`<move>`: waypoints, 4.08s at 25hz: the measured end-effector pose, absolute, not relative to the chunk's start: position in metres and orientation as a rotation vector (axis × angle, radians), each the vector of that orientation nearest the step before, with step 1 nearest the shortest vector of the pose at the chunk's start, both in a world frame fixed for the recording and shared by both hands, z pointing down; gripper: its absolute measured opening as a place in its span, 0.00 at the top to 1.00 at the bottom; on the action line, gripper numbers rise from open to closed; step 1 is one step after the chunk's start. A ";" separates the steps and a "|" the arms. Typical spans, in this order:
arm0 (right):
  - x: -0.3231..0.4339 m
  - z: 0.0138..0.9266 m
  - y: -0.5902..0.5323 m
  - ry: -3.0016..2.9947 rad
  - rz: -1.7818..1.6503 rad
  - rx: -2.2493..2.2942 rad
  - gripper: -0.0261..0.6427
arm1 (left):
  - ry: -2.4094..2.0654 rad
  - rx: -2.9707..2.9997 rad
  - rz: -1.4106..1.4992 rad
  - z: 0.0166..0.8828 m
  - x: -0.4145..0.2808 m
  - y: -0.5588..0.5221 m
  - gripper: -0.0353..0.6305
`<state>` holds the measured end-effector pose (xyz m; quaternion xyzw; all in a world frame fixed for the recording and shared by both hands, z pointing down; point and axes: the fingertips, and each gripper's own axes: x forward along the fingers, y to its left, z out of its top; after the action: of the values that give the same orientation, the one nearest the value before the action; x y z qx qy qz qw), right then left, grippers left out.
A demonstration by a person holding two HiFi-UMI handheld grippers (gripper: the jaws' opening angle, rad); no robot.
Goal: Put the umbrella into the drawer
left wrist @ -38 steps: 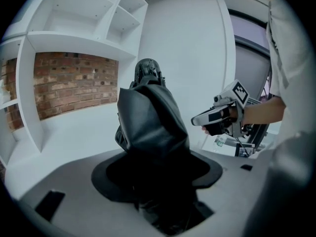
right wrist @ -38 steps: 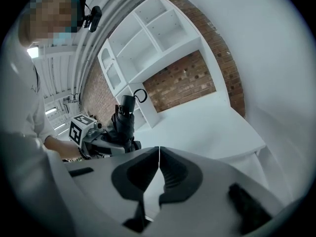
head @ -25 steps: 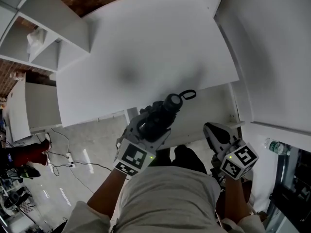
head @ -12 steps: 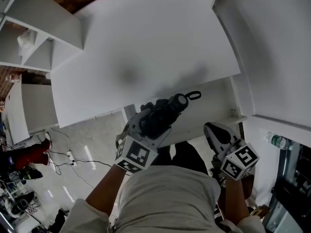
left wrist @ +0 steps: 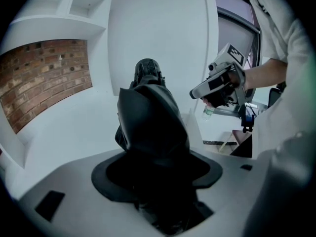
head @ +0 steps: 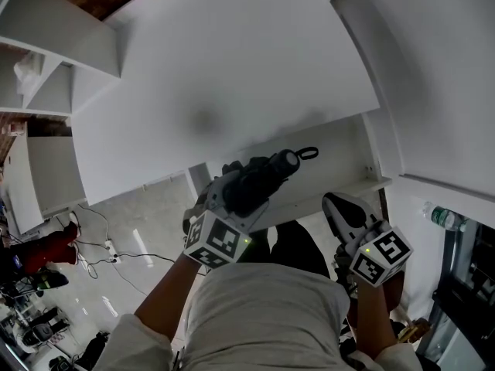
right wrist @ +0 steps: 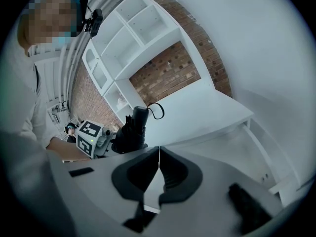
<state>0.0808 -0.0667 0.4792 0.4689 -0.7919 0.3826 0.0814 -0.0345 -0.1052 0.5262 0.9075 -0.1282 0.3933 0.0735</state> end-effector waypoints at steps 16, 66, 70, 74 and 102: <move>0.084 0.489 -0.067 -2.361 1.171 1.381 0.92 | -0.298 2.645 1.308 0.578 -0.027 -0.107 0.51; 0.081 0.516 -0.060 -2.335 1.276 1.340 0.92 | 0.020 2.491 1.659 0.693 -0.003 -0.093 0.51; 0.083 0.518 -0.060 -2.330 1.284 1.340 0.92 | 0.031 2.480 1.669 0.699 -0.001 -0.092 0.51; 0.086 0.521 -0.059 -2.324 1.294 1.346 0.92 | 0.028 2.465 1.673 0.705 0.001 -0.092 0.51; 0.089 0.530 -0.053 -2.311 1.345 1.348 0.92 | 0.028 2.391 1.665 0.733 0.009 -0.093 0.51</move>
<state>0.0890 -0.0535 0.5300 0.4489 -0.7696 0.4481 0.0734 0.0088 -0.0934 0.7332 0.8153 0.0096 0.5677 0.1139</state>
